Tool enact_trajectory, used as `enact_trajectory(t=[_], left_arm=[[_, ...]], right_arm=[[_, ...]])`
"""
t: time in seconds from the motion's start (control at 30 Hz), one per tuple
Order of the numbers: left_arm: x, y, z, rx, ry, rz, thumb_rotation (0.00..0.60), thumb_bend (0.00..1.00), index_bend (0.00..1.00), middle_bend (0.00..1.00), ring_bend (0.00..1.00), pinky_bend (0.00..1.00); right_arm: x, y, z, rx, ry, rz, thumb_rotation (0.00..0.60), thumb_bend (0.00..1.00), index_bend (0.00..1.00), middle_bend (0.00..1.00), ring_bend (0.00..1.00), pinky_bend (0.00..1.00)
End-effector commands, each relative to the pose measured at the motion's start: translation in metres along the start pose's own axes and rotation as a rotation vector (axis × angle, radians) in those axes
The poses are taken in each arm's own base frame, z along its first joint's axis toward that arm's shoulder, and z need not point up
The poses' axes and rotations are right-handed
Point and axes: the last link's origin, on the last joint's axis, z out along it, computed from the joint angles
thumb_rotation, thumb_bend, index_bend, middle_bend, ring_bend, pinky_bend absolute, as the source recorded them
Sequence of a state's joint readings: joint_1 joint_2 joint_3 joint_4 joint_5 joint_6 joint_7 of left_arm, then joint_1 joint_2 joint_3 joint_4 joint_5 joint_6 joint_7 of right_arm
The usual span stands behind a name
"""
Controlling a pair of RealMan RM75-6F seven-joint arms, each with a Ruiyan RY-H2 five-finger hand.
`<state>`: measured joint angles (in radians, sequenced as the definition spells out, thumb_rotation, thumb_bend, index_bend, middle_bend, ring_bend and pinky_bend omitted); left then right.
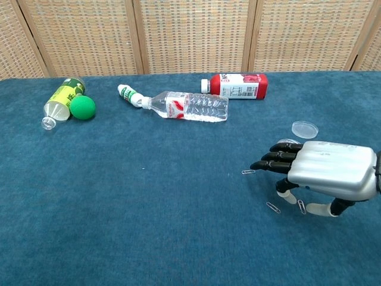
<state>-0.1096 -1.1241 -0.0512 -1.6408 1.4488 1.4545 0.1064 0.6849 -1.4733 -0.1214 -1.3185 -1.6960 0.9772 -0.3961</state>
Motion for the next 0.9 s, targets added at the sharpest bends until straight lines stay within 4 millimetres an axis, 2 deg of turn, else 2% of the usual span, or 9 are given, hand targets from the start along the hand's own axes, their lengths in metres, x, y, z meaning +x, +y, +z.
enact_trajectory(t=[0.03, 0.63, 0.9], left_arm=[[0.0, 0.0, 0.0, 0.0, 0.0, 0.0, 0.6, 0.0, 0.0, 0.0, 0.0, 0.0], [0.0, -0.001, 0.0, 0.001, 0.0, -0.002, 0.6, 0.0, 0.0, 0.0, 0.0, 0.0], [-0.001, -0.001, 0.001, 0.002, -0.004, 0.001, 0.6, 0.0, 0.0, 0.0, 0.0, 0.0]], right_arm=[[0.0, 0.0, 0.0, -0.002, 0.007, 0.002, 0.6, 0.34, 0.47, 0.0, 0.0, 0.0], [-0.008, -0.002, 0.003, 0.0, -0.023, -0.007, 0.6, 0.34, 0.47, 0.0, 0.0, 0.0], [-0.017, 0.004, -0.007, -0.022, -0.05, -0.001, 0.6, 0.34, 0.47, 0.0, 0.0, 0.0]])
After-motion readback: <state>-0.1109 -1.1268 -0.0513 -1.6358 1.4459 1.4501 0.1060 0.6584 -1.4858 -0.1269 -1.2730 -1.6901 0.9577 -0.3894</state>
